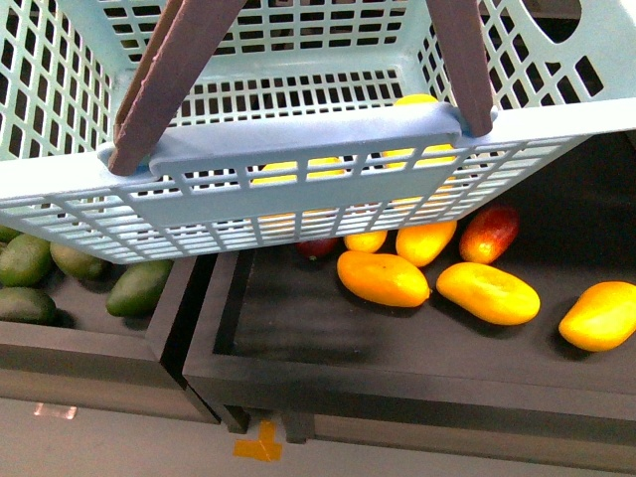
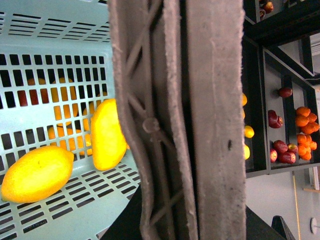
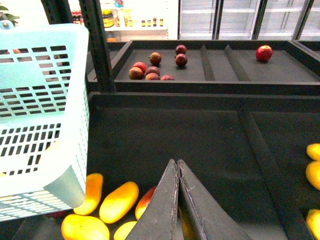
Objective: Pick lemon and mango into basket
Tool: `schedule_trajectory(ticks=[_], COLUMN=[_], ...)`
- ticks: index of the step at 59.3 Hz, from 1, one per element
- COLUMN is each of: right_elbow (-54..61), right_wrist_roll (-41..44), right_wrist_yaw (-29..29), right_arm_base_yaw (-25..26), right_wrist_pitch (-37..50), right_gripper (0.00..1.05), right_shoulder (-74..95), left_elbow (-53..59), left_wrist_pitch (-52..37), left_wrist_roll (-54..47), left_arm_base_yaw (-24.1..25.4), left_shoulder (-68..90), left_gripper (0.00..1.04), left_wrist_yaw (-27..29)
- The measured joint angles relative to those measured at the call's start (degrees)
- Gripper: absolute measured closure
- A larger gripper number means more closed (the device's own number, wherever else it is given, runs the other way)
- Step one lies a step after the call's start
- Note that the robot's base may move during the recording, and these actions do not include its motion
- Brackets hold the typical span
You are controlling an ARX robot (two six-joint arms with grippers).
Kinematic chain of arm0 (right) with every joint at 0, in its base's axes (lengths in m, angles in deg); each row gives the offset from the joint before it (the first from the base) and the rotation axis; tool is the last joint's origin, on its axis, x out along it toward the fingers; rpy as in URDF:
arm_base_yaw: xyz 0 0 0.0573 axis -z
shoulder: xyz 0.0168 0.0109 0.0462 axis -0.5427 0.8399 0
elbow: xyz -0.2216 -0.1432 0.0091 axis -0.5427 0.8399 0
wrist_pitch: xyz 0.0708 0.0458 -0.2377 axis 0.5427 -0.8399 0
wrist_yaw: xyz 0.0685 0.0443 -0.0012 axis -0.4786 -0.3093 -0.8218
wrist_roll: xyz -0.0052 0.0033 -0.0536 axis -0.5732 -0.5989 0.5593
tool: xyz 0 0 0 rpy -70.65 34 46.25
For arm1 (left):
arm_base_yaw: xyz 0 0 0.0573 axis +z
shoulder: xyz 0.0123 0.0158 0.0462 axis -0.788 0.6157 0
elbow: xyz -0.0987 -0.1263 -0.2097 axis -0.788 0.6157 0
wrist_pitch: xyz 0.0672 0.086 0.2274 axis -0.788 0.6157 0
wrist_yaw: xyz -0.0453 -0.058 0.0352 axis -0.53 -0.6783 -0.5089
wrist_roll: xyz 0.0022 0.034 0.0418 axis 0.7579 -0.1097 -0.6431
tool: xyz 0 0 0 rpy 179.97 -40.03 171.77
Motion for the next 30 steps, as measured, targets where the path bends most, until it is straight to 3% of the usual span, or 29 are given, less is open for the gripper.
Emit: schedule_trajectory(ticks=[30], right_elbow=[3.6], right_wrist_roll=[0.0], right_wrist_yaw=[0.0], right_arm_base_yaw=[0.0], right_wrist_pitch=[-5.4], right_gripper=[1.03], right_shoulder=[-10.6], left_elbow=[0.0], left_wrist_pitch=[0.0], left_wrist_roll=[0.0], left_arm_base_yaw=[0.0], left_shoulder=[0.0], left_gripper=[0.89], left_wrist_yaw=[0.0])
